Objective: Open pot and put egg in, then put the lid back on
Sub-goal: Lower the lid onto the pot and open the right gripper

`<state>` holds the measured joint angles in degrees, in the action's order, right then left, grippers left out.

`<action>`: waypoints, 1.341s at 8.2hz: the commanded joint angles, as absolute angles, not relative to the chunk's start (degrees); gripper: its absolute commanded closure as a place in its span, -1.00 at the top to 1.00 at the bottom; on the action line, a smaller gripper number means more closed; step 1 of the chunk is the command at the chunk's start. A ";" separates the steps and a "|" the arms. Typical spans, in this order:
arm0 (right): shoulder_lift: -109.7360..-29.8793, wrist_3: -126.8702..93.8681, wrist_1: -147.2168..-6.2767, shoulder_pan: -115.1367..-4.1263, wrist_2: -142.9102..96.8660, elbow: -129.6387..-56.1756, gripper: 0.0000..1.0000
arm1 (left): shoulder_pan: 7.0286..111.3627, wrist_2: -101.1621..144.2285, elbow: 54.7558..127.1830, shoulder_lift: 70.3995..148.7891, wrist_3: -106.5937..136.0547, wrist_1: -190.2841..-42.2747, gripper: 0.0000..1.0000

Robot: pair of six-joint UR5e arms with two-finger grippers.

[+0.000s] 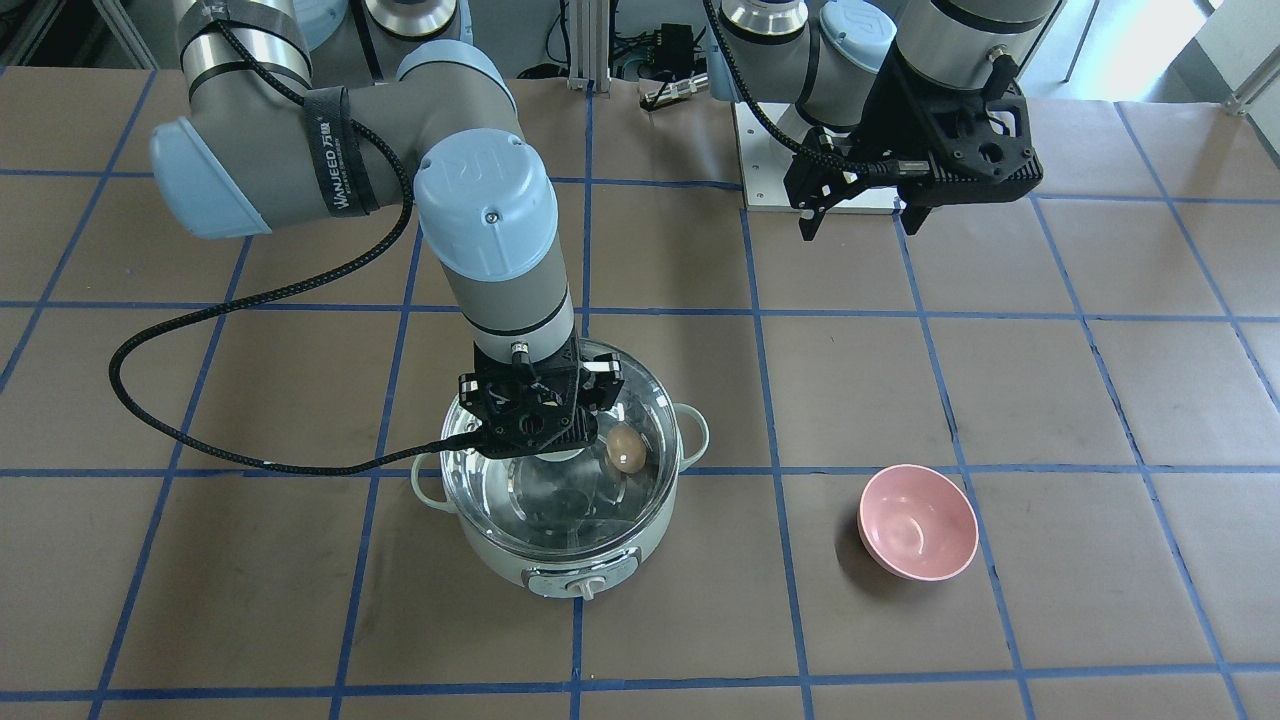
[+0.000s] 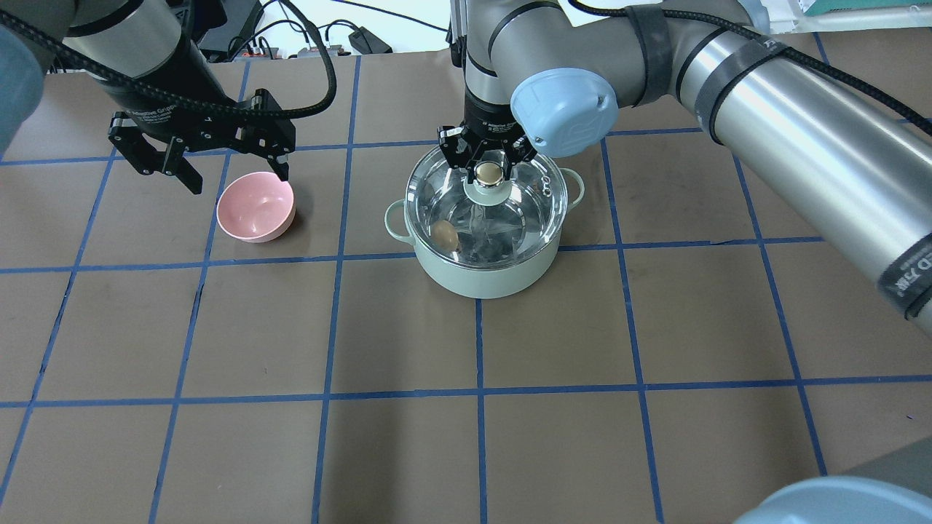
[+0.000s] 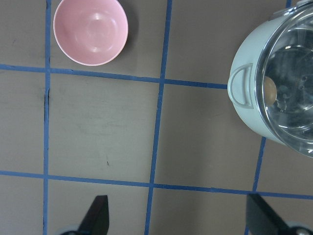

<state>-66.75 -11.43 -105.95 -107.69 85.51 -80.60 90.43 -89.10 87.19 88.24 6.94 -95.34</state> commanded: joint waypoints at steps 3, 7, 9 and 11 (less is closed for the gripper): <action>-66.27 -11.16 -106.00 -107.67 85.69 -80.60 -0.92 | 90.44 -89.21 87.19 88.15 6.94 -95.45 1.00; -66.44 -12.04 -107.32 -107.67 85.96 -79.55 1.00 | 90.44 -89.21 87.19 88.24 6.94 -95.36 1.00; -67.15 -12.04 -107.23 -107.32 85.96 -79.45 1.00 | 90.44 -89.30 87.19 88.24 6.94 -95.36 1.00; -70.73 -11.61 -105.57 -102.77 85.25 -79.54 1.00 | 90.44 -89.30 87.19 88.16 6.94 -95.36 1.00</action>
<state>-67.81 -12.00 -106.94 -106.38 85.66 -79.50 90.44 -89.28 87.19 88.24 6.93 -95.36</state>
